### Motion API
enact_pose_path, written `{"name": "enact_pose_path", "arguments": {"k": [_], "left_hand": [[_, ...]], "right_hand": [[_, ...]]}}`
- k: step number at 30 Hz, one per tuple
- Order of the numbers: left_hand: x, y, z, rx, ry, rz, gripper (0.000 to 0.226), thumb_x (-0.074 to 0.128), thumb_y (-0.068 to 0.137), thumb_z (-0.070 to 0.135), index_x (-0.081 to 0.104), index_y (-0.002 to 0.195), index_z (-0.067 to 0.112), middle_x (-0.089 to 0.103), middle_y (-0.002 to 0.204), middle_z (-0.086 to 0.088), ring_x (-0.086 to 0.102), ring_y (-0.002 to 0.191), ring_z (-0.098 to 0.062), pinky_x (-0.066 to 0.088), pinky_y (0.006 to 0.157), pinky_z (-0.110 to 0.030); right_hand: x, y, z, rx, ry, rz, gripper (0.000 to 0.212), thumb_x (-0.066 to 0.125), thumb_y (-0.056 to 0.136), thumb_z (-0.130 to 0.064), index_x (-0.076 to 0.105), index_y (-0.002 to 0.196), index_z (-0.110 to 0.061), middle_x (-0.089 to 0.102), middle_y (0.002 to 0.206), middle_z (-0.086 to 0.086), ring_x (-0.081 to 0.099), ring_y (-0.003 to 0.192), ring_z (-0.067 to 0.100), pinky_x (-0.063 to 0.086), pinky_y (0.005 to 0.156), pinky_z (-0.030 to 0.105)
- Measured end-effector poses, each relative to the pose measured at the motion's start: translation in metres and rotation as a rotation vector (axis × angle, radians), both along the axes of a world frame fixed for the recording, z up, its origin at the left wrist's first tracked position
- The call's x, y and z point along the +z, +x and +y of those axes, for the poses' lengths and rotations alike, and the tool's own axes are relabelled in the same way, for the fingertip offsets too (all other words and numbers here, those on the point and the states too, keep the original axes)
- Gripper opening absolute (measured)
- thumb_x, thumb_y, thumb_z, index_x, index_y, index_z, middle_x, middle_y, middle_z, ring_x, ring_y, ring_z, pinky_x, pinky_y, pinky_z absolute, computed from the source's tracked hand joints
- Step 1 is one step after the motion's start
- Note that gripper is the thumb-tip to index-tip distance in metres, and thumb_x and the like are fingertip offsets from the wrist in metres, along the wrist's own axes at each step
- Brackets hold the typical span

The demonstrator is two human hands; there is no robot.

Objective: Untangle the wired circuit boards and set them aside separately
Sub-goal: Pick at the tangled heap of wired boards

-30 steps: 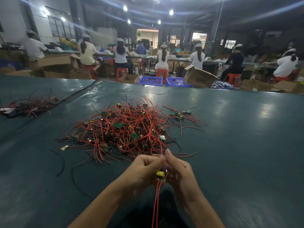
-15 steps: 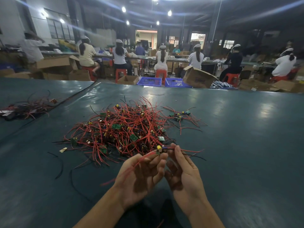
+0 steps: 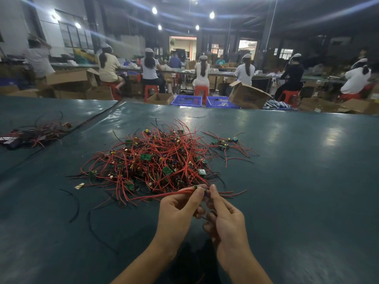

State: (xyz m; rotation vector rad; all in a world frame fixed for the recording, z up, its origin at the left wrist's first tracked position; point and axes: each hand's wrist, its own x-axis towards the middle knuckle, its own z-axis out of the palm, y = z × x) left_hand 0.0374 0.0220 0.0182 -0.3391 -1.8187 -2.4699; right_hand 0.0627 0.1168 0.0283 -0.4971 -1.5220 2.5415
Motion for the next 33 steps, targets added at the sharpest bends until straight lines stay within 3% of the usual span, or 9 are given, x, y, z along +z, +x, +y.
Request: {"name": "enact_pose_path", "arguments": {"k": [4,6,9,12,17,21,33], "left_hand": [[-0.001,0.002,-0.001,0.038,-0.126,0.143,0.019,0.071,0.073,0.043,0.078,0.082,0.027,0.074,0.075,-0.003,0.069,0.066,-0.011,0.053,0.059,-0.017],[-0.003,0.003,-0.001,0.055,-0.147,0.179,0.016,0.073,0.075,0.038,0.078,0.083,0.026,0.075,0.078,0.000,0.071,0.071,-0.010,0.052,0.062,-0.015],[-0.005,0.002,0.000,0.060,-0.141,0.167,0.010,0.071,0.079,0.029,0.079,0.084,0.025,0.074,0.085,0.000,0.072,0.079,-0.013,0.054,0.066,-0.017],[-0.006,0.003,0.003,0.062,-0.139,0.131,0.011,0.071,0.077,0.030,0.078,0.081,0.023,0.071,0.077,0.001,0.069,0.069,-0.010,0.052,0.060,-0.015],[-0.005,0.004,0.005,0.082,-0.140,0.089,0.021,0.071,0.074,0.035,0.076,0.076,0.015,0.065,0.059,0.001,0.059,0.052,-0.007,0.047,0.050,-0.018],[-0.005,0.002,0.004,0.079,-0.099,0.046,0.030,0.071,0.072,0.036,0.074,0.077,0.007,0.063,0.057,-0.002,0.059,0.050,-0.010,0.047,0.046,-0.020],[-0.004,0.003,0.003,0.034,-0.115,0.074,0.037,0.069,0.068,0.048,0.075,0.078,0.013,0.064,0.059,-0.004,0.059,0.053,-0.012,0.048,0.048,-0.022]], "right_hand": [[0.001,0.001,0.000,0.019,-0.041,0.008,0.024,0.076,0.064,-0.038,0.081,0.075,-0.018,0.059,0.077,0.012,0.049,0.066,0.025,0.039,0.050,0.027],[0.001,0.001,0.000,0.018,-0.068,0.021,0.022,0.075,0.060,-0.034,0.081,0.075,-0.020,0.068,0.085,0.013,0.058,0.073,0.030,0.046,0.058,0.029],[-0.001,-0.001,0.001,0.011,-0.090,-0.004,0.024,0.076,0.063,-0.030,0.081,0.083,-0.019,0.077,0.092,0.012,0.074,0.082,0.025,0.057,0.063,0.031],[0.000,-0.005,0.006,-0.015,-0.145,-0.071,0.011,0.074,0.078,-0.024,0.082,0.086,-0.023,0.077,0.091,0.007,0.073,0.078,0.022,0.054,0.054,0.028],[0.001,-0.012,0.019,-0.089,-0.119,-0.102,0.010,0.074,0.083,-0.021,0.081,0.076,-0.019,0.076,0.081,-0.002,0.072,0.067,0.011,0.045,0.057,0.029],[0.002,-0.013,0.031,-0.168,-0.121,-0.087,0.008,0.073,0.084,-0.015,0.078,0.090,-0.017,0.076,0.084,-0.007,0.072,0.067,0.007,0.044,0.053,0.024],[0.001,-0.011,0.040,-0.307,-0.227,-0.012,0.017,0.054,0.098,-0.012,0.068,0.102,-0.021,0.077,0.079,0.007,0.073,0.059,0.013,0.046,0.039,0.016]]}}
